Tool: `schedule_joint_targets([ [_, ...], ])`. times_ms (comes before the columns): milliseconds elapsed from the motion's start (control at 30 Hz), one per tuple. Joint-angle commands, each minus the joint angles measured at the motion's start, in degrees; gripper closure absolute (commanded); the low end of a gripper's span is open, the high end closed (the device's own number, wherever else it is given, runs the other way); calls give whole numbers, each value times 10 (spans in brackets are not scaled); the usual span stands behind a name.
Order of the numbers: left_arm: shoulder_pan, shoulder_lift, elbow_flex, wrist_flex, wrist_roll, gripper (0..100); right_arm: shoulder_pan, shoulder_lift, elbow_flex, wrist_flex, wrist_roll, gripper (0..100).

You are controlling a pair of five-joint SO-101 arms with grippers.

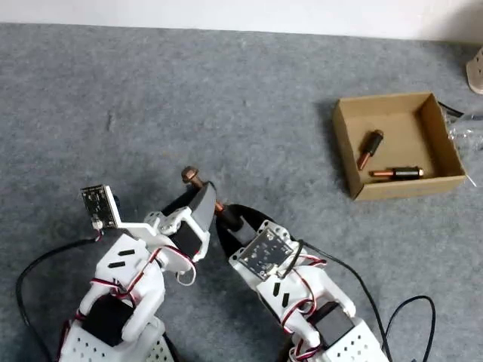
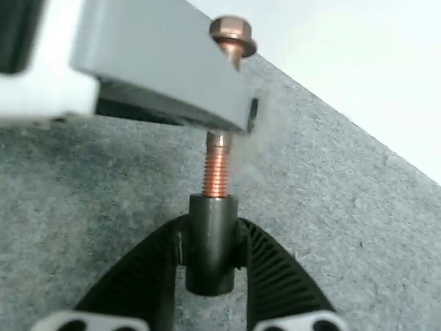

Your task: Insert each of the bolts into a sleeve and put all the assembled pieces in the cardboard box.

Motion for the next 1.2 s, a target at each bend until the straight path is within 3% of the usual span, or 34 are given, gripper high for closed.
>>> schedule_joint_targets([
  [0, 19, -7, -17, 17, 0, 994, 7, -10, 51, -24, 5, 994],
  [300, 118, -7, 23, 73, -59, 994, 8, -10, 51, -24, 5, 994],
  [633, 123, -7, 49, 46, -86, 988, 23, -10, 51, -25, 5, 994],
  [733, 123, -7, 49, 47, -87, 895, 23, -10, 51, -25, 5, 994],
  [900, 123, -7, 70, 46, -87, 571, 31, -10, 51, -25, 5, 994],
  [1000, 115, -7, 76, 41, -82, 446, 46, -10, 51, -25, 5, 994],
  [1167, -55, -7, 65, -38, -6, 431, 49, -8, 51, -25, 4, 994],
])
